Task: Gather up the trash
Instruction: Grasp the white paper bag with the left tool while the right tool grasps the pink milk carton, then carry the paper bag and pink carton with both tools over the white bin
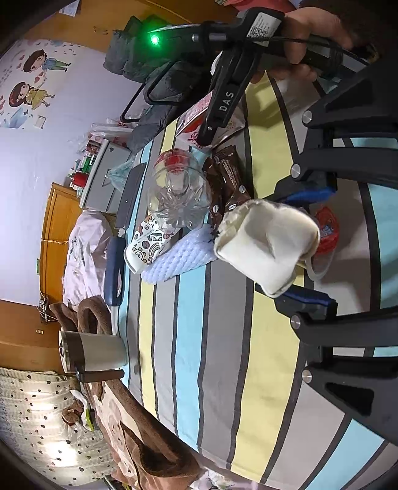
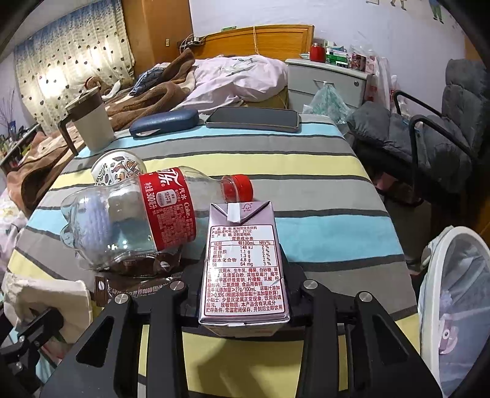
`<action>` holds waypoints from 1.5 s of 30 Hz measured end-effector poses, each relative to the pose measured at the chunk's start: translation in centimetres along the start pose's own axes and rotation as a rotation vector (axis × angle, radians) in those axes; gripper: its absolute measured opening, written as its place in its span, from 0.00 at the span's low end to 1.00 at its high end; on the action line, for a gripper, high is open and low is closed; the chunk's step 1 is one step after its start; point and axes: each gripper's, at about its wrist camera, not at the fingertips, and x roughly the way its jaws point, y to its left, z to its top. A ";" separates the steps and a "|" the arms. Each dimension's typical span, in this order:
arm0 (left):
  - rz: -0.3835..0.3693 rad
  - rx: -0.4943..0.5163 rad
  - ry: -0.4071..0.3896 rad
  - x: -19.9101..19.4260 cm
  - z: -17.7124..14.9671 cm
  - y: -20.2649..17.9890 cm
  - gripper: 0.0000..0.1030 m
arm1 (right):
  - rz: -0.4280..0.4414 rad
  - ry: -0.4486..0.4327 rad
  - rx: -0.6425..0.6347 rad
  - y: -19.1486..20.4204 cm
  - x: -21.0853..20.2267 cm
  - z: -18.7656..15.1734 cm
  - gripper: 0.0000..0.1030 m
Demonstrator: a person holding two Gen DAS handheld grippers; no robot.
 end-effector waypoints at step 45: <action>-0.240 0.312 -0.101 -2.6 1.2 -19.0 0.41 | -0.112 -0.226 0.154 -11.4 -11.1 -4.2 0.37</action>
